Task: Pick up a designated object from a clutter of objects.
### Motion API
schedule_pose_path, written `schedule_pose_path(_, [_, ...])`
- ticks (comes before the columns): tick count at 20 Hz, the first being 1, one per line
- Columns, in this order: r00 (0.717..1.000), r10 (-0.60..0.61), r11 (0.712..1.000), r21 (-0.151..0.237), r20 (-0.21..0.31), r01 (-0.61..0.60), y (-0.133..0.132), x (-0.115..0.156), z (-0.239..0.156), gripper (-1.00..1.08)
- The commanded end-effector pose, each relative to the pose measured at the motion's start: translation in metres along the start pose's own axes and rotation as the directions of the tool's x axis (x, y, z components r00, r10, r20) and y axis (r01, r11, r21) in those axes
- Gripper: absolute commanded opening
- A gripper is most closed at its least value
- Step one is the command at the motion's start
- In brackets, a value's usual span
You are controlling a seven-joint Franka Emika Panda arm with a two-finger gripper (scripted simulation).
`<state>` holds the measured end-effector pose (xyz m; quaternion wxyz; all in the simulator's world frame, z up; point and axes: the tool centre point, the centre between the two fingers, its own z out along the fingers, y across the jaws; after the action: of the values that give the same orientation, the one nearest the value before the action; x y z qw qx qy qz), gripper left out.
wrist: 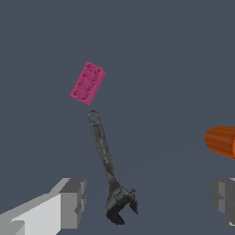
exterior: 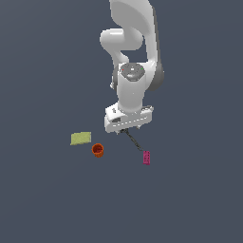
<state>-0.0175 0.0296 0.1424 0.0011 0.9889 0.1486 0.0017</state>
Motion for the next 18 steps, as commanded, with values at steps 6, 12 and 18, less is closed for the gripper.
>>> schedule_pose_path(6, [0.992,-0.125,0.992,0.000,0.002,0.125,-0.016,-0.021,0.054,1.00])
schedule_pose_path(12, [0.983,-0.181,0.983,0.002,0.002,0.181,-0.025,-0.033,0.077,1.00])
schedule_pose_path(18, [0.980,-0.200,0.980,0.003,0.002,0.200,-0.027,-0.037,0.085,1.00])
